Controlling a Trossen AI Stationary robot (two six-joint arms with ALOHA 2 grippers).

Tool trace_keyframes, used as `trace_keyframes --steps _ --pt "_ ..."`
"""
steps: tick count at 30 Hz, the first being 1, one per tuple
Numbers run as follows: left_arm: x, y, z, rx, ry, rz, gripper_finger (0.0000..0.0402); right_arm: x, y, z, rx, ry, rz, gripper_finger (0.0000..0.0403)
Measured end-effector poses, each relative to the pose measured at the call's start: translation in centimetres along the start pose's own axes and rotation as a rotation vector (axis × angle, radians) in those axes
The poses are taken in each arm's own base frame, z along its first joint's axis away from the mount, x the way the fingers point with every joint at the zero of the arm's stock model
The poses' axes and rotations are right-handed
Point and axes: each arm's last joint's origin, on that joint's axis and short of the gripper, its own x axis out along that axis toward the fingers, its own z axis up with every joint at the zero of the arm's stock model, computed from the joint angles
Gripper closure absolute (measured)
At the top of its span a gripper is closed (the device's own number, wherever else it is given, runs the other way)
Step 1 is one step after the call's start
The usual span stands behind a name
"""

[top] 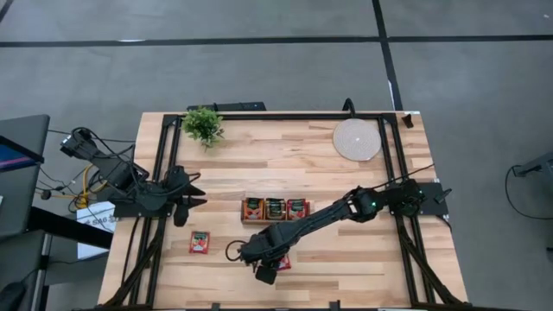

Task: Pick & Place Tea
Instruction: Put the red tea bag into the right section of the wooden organizer

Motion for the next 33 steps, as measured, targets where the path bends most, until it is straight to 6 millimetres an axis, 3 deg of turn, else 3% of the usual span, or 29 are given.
trace_keyframes --steps 7,22,25,29,33 --pt "0.0 0.0 0.0 0.000 0.003 -0.003 0.0276 0.1 -0.8 -0.9 0.058 0.072 -0.092 0.0292" --pt "0.0 -0.1 0.0 0.000 0.017 -0.018 0.0276 -0.2 -0.8 -3.4 0.077 0.214 -0.224 0.0292" --pt "0.0 -0.1 0.0 0.000 0.018 -0.019 0.0276 -1.6 -0.3 -3.6 0.067 0.189 -0.208 0.0292" --pt "0.0 -0.1 0.0 0.000 0.018 -0.019 0.0276 -5.2 0.4 -4.1 0.048 0.092 -0.211 0.0292" --pt "0.0 -0.1 -0.1 0.000 0.018 -0.019 0.0276 -7.8 -0.1 -4.8 0.063 0.061 -0.273 0.0292"
